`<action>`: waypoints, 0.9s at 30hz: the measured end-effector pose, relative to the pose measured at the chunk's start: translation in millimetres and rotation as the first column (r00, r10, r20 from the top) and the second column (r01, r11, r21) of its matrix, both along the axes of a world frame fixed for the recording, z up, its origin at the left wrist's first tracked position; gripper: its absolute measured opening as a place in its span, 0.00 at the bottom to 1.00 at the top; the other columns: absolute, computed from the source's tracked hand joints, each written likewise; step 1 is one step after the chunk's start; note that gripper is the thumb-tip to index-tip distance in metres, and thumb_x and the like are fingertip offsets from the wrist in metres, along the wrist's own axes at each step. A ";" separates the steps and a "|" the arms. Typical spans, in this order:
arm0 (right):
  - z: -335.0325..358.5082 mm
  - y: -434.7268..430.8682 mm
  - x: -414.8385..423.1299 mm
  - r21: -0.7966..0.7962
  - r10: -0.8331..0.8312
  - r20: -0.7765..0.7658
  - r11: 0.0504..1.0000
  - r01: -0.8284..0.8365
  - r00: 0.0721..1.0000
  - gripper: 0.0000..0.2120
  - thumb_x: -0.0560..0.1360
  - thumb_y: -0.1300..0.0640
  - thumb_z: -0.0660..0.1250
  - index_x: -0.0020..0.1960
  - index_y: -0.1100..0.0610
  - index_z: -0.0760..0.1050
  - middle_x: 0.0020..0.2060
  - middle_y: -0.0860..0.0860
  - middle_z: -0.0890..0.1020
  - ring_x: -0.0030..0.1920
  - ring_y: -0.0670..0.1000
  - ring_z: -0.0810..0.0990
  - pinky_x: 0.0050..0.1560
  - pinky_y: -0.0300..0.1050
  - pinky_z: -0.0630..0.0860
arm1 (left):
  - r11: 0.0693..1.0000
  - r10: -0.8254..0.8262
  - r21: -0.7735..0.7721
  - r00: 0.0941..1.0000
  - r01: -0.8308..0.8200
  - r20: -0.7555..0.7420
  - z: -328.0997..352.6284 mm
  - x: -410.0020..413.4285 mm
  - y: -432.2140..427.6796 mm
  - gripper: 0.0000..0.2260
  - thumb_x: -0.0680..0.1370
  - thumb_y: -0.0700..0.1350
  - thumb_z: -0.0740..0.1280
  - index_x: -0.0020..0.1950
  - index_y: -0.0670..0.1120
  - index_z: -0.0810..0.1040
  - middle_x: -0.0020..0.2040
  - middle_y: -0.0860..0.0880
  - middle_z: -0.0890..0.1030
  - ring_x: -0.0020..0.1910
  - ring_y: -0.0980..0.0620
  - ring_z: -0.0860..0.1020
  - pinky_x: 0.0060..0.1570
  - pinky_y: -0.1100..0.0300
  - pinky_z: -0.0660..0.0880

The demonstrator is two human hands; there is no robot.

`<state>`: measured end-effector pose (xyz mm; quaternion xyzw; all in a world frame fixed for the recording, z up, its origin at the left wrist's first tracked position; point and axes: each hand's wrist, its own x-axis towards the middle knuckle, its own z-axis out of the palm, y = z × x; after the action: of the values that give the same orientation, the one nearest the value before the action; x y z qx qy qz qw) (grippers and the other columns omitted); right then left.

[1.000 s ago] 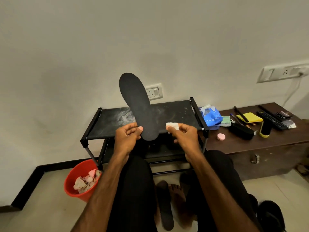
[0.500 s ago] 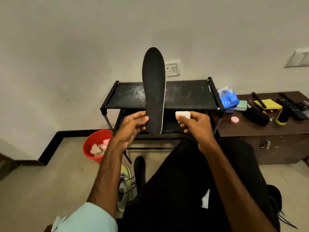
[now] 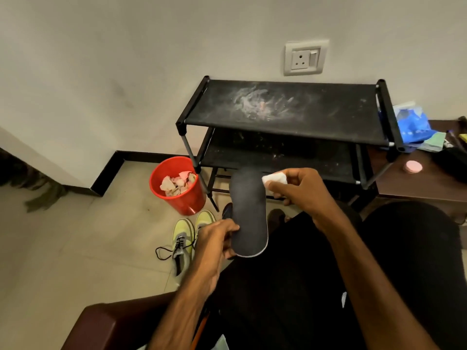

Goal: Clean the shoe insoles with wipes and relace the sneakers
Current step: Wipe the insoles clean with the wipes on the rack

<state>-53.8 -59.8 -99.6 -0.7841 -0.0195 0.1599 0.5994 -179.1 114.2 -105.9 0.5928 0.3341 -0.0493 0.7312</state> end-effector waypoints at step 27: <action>-186.8 63.3 115.5 -0.650 0.062 -0.484 0.642 -0.407 0.873 0.19 0.70 0.57 0.77 0.58 0.62 0.79 0.52 0.58 0.84 0.51 0.58 0.84 0.54 0.54 0.83 | 0.919 -0.155 0.189 0.756 0.347 -0.635 -257.5 149.6 13.4 0.20 0.78 0.45 0.70 0.67 0.37 0.76 0.62 0.39 0.80 0.56 0.42 0.81 0.56 0.51 0.80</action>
<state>61.7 3.5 -286.4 -0.8940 0.0712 0.3965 0.1959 -29.5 127.6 -363.5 0.6870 0.4710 -0.2856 0.4739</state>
